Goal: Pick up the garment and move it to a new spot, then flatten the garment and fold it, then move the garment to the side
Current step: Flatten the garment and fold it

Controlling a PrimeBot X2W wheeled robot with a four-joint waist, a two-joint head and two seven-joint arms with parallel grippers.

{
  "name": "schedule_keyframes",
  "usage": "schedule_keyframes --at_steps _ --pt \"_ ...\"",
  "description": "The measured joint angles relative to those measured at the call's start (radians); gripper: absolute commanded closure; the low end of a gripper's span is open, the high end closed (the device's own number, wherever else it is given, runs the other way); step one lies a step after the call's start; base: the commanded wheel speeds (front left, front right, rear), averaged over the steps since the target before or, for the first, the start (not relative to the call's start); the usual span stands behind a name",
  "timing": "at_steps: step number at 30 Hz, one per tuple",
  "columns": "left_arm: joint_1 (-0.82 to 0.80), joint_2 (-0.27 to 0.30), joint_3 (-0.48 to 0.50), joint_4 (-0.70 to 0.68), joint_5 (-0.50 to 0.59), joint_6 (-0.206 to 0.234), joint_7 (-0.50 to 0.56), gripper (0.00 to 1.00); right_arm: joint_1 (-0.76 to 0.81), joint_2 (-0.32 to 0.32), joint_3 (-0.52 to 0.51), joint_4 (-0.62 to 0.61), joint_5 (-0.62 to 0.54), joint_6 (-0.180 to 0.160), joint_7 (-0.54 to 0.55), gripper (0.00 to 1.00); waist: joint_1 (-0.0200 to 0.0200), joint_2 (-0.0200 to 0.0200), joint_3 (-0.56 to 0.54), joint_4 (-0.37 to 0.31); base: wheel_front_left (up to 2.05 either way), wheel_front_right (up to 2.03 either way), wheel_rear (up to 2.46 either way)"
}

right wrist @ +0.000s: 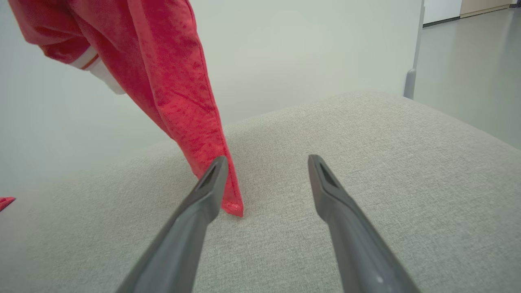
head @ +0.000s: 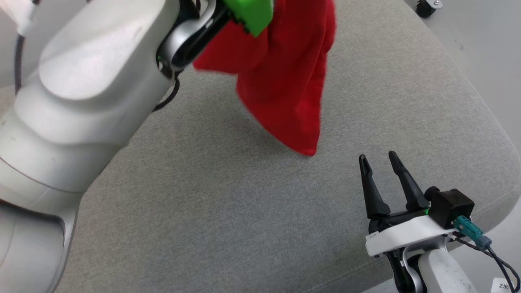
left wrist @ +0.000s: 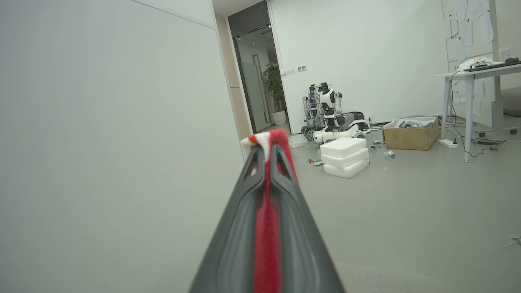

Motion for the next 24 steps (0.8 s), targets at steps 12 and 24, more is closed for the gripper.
schedule_keyframes --at_steps 12,24 --pt "0.195 0.007 0.090 0.037 -0.103 0.085 -0.086 1.00 0.003 0.000 -0.073 -0.016 -0.018 0.000 0.000 0.00 0.0000 0.0000 0.027 -0.018 0.00 0.00 0.00" --pt "0.695 0.117 0.252 0.080 -0.207 0.091 -0.196 1.00 0.010 0.001 -0.104 -0.024 -0.061 0.000 0.000 0.00 0.0000 0.0000 0.046 0.070 0.00 0.00 0.00"
